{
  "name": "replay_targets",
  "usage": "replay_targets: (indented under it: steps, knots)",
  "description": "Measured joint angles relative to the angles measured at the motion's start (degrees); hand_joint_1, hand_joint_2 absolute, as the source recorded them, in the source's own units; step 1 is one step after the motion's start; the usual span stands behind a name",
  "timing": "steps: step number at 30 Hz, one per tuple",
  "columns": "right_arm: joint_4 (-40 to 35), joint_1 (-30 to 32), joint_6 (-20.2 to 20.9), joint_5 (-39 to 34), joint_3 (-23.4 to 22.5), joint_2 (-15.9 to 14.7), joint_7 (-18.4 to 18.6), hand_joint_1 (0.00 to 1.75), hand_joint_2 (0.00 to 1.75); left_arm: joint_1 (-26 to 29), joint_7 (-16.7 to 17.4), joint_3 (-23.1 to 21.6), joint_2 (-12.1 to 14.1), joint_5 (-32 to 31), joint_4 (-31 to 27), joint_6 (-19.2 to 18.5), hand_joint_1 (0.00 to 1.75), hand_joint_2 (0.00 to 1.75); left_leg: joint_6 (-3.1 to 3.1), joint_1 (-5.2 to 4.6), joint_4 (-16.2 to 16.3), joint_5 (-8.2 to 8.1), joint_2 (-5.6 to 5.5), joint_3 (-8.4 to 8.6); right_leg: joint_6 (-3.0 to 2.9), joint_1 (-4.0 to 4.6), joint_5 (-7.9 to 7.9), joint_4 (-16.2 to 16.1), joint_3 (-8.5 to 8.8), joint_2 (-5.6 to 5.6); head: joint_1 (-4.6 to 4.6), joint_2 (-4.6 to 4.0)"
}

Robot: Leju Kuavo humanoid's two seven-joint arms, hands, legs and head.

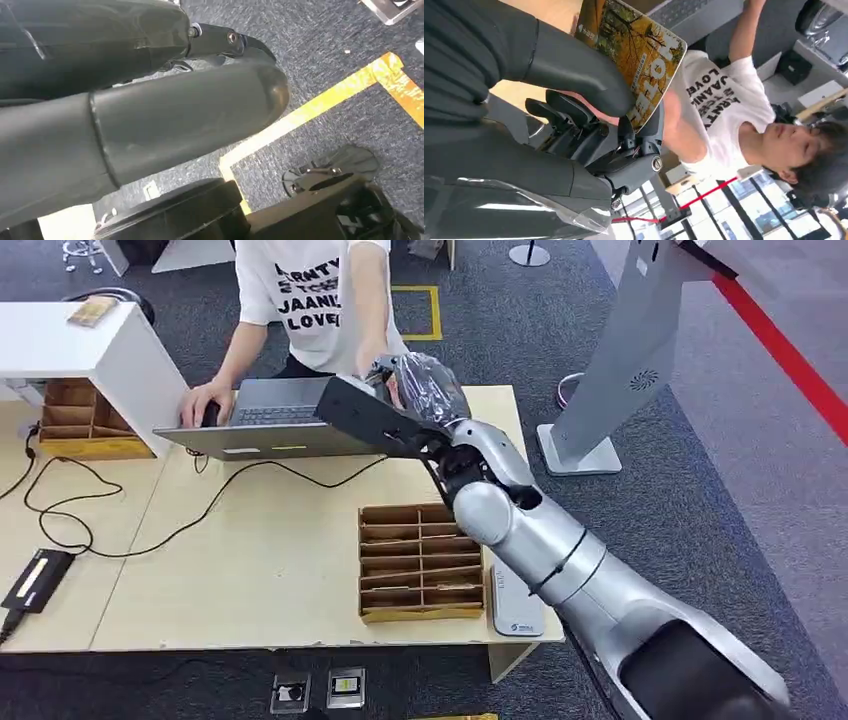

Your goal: Pass the card to the sensor for recognition and then transmit it.

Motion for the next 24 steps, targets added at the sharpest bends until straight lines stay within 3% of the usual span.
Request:
replay_targets:
  steps: [8, 13, 14, 24]
  knots:
    - [9.1, -2.5, -3.8, -2.4, -0.6, 0.5, -1.6, 1.75, 1.75, 0.1, 0.3, -0.3, -0.1, 0.2, 0.0, 0.2, 0.0, 0.0, 0.01, 0.0, 0.0, 0.0, 0.0, 0.0, -0.01, 0.0, 0.01, 0.0, 0.0, 0.02, -0.02, 0.0]
    - [10.6, -2.6, -5.1, -3.0, -0.7, 0.6, -2.1, 1.68, 1.75, 0.2, 0.3, -0.3, -0.1, 0.3, 0.0, 0.3, 0.0, 0.0, 0.0, 0.0, 0.0, 0.0, 0.0, 0.0, -0.01, 0.0, 0.01, 0.0, 0.0, 0.02, 0.0, 0.0]
    - [10.7, -2.6, -5.2, -3.0, -0.6, 0.7, -2.1, 0.05, 1.75, 0.2, 0.3, -0.3, -0.1, 0.3, 0.0, 0.4, 0.0, 0.0, 0.0, 0.0, 0.0, 0.0, 0.0, 0.0, -0.01, 0.0, 0.01, 0.0, 0.0, 0.02, 0.0, 0.0]
    - [11.2, -2.4, -6.3, -2.7, -0.5, 0.6, -1.1, 0.0, 1.75, 0.4, 0.4, -0.3, -0.1, 0.2, 0.0, 0.4, 0.0, 0.0, 0.0, 0.0, 0.0, 0.01, 0.0, 0.02, -0.02, 0.0, 0.02, 0.0, 0.0, 0.03, 0.0, 0.0]
